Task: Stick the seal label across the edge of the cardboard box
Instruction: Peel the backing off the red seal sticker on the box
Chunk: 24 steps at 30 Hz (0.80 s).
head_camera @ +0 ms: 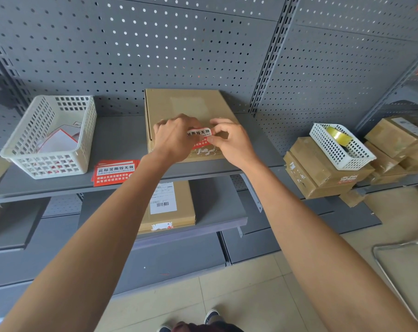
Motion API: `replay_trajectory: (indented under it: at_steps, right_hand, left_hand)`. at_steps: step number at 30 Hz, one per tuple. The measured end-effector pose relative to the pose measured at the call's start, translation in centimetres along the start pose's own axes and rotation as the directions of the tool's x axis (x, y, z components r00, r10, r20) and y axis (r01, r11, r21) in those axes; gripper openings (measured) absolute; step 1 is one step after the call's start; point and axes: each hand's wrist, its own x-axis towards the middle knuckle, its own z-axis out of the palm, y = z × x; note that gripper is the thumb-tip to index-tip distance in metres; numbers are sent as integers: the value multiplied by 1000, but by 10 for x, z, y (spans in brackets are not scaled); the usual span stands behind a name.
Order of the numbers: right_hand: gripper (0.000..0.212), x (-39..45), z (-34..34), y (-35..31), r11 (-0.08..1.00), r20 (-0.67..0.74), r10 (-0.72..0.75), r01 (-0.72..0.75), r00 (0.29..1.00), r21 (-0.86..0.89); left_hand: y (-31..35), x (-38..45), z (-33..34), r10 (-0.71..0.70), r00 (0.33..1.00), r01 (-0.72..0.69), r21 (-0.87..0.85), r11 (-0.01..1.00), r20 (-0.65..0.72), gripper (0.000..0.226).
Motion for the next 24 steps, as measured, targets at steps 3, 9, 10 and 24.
replay_trajectory:
  at_steps: [3, 9, 10, 24]
  right_hand:
    - [10, 0, 0, 0, 1000, -2, 2, -2, 1000, 4]
    - [10, -1, -1, 0, 1000, 2, 2, -2, 1000, 20]
    - [8, -1, 0, 1, 1000, -2, 3, -3, 1000, 15]
    - [8, 2, 4, 3, 1000, -21, 2, -2, 1000, 2]
  left_hand:
    - [-2, -1, -1, 16, 1000, -16, -5, 1000, 1, 19]
    - [-20, -4, -14, 66, 997, -60, -125, 990, 44, 21]
    - [-23, -5, -16, 74, 996, -68, -125, 990, 45, 16]
    - [-32, -10, -18, 73, 997, -64, -210, 976, 36, 9]
